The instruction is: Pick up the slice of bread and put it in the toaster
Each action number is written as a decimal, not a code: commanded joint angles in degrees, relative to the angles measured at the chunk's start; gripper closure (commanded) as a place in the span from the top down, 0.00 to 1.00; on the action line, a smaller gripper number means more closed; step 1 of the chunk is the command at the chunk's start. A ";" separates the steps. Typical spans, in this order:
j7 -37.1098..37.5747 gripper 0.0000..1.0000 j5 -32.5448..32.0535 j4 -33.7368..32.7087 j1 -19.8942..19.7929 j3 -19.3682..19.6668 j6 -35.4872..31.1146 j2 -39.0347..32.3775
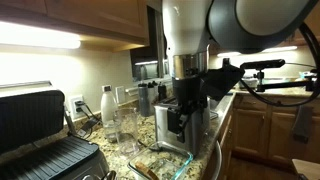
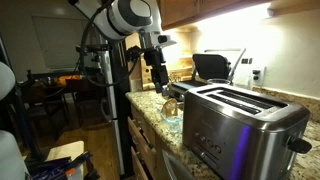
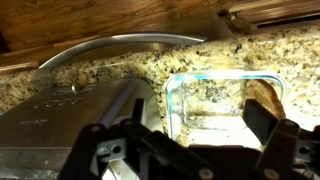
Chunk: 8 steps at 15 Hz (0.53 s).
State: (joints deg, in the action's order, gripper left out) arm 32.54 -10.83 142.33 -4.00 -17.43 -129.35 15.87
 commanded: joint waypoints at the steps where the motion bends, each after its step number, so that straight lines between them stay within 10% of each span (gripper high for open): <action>1: 0.48 1.00 -0.70 -0.10 2.10 2.07 0.24 -0.16; 8: 0.38 1.00 -0.90 -0.40 2.29 2.14 0.24 -0.52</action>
State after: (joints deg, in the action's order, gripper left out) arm 32.54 -10.83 142.30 -3.69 -17.13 -129.35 15.84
